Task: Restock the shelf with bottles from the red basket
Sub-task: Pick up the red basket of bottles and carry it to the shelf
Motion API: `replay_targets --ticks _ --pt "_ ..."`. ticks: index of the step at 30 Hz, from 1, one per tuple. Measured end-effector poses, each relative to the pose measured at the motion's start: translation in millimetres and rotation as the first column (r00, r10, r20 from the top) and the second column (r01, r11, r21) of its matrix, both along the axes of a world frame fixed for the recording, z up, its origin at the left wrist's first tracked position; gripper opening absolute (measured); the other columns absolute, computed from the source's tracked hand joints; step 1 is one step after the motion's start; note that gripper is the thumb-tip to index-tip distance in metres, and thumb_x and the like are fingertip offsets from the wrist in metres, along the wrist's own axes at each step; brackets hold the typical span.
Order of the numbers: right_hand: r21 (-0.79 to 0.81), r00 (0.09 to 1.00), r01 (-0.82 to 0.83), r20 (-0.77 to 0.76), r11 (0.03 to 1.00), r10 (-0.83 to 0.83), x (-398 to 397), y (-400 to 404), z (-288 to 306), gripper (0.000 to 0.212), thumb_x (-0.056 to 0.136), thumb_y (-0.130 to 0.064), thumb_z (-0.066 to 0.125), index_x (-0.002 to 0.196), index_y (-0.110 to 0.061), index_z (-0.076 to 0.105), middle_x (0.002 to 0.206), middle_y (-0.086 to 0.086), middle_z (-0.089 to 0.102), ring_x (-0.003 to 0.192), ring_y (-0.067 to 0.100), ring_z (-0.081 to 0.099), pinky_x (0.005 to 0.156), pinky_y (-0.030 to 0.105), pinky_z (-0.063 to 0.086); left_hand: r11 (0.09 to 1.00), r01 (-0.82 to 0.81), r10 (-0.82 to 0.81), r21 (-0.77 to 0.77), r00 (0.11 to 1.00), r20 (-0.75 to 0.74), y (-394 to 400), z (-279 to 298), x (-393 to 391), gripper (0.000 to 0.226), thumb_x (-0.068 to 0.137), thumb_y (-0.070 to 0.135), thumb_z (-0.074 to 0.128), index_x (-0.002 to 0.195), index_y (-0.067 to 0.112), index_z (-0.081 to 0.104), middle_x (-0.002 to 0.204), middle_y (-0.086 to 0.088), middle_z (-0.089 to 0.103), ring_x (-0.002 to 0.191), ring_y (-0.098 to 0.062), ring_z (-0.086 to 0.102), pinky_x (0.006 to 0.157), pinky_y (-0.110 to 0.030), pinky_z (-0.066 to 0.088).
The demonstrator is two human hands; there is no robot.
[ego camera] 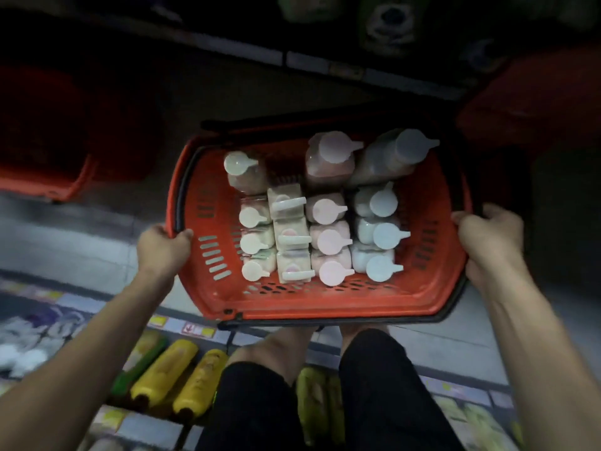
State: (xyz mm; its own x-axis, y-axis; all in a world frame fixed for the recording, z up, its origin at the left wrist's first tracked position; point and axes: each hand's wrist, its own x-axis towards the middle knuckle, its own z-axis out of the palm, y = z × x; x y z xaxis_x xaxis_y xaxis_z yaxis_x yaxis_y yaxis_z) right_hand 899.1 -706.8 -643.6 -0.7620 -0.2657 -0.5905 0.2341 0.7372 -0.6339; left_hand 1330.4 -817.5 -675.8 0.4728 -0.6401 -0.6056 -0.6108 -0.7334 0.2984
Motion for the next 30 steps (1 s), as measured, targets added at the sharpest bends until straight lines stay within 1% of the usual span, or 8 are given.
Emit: replay_targets --ticks 4,9,13,17,22,24,26,30 --pt "0.063 0.99 0.121 0.067 0.991 -0.125 -22 39 11 0.017 0.087 -0.006 0.064 0.08 -0.021 0.069 0.088 0.007 0.074 0.075 0.021 0.07 0.073 0.029 0.058 0.965 0.262 -0.262 0.008 0.964 0.049 -58 23 -58 0.007 0.085 0.021 0.071 0.085 0.014 0.068 0.087 -0.015 0.071 0.089 -0.035 0.073 0.08 -0.047 0.06" --pt "0.075 0.928 0.367 0.039 0.927 -0.371 -30 87 9 0.016 0.087 -0.006 0.066 0.081 -0.021 0.071 0.083 -0.001 0.073 0.067 0.012 0.069 0.061 0.021 0.056 0.849 0.528 -0.529 0.021 0.847 0.058 -104 33 -120 0.018 0.08 0.019 0.068 0.091 0.006 0.071 0.087 -0.016 0.068 0.091 -0.032 0.071 0.076 -0.042 0.054" --pt "0.071 0.833 0.552 -0.001 0.831 -0.554 -27 114 19 0.018 0.087 -0.009 0.071 0.073 -0.019 0.066 0.074 -0.008 0.069 0.057 0.006 0.066 0.063 0.017 0.051 0.649 0.758 -0.761 0.067 0.646 0.061 -129 50 -169 0.031 0.093 0.019 0.067 0.105 -0.01 0.07 0.104 -0.035 0.07 0.104 -0.042 0.068 0.086 -0.047 0.051" --pt "0.079 0.728 0.684 -0.013 0.725 -0.685 -17 143 45 0.021 0.087 -0.011 0.071 0.071 -0.022 0.065 0.073 -0.007 0.068 0.06 0.011 0.065 0.062 0.02 0.049 0.411 0.911 -0.91 0.041 0.408 0.072 -144 86 -216 0.036 0.098 0.022 0.063 0.132 0.01 0.064 0.134 -0.02 0.065 0.126 -0.036 0.06 0.103 -0.041 0.046" --pt "0.1 0.544 0.832 0.046 0.545 -0.838 16 190 85 0.013 0.086 -0.008 0.07 0.078 -0.018 0.073 0.074 -0.004 0.073 0.057 0.013 0.071 0.055 0.026 0.058 0.237 0.971 -0.97 0.014 0.236 0.057 -150 141 -297 0.02 0.092 0.022 0.071 0.108 0.011 0.075 0.099 -0.012 0.074 0.098 -0.029 0.071 0.082 -0.036 0.051" --pt "0.136 0.477 0.866 0.066 0.481 -0.877 32 209 98 0.009 0.088 -0.01 0.069 0.092 -0.014 0.075 0.088 0.008 0.077 0.072 0.024 0.075 0.07 0.04 0.063 0.102 0.995 -0.991 0.02 0.1 0.09 -141 164 -339 0.019 0.092 0.029 0.072 0.088 0.011 0.072 0.085 -0.014 0.07 0.095 -0.035 0.071 0.073 -0.035 0.046" --pt "0.163 0.376 0.909 0.077 0.384 -0.923 50 227 107 0.018 0.089 -0.01 0.068 0.105 -0.012 0.075 0.101 0.015 0.075 0.082 0.03 0.072 0.086 0.049 0.058 -0.006 1.0 -0.995 0.012 -0.007 0.102 -124 183 -384 0.027 0.091 0.035 0.071 0.098 0.009 0.071 0.094 -0.015 0.07 0.099 -0.036 0.07 0.075 -0.035 0.048" --pt "0.203 0.147 0.967 0.066 0.157 -0.987 81 263 120 0.025 0.09 -0.005 0.07 0.114 -0.006 0.073 0.095 0.014 0.073 0.07 0.02 0.067 0.087 0.044 0.054 -0.174 0.984 -0.985 0.048 -0.174 -0.018 -79 212 -458 0.04 0.083 0.046 0.072 0.096 0.009 0.07 0.09 -0.014 0.071 0.088 -0.033 0.07 0.08 -0.043 0.055"
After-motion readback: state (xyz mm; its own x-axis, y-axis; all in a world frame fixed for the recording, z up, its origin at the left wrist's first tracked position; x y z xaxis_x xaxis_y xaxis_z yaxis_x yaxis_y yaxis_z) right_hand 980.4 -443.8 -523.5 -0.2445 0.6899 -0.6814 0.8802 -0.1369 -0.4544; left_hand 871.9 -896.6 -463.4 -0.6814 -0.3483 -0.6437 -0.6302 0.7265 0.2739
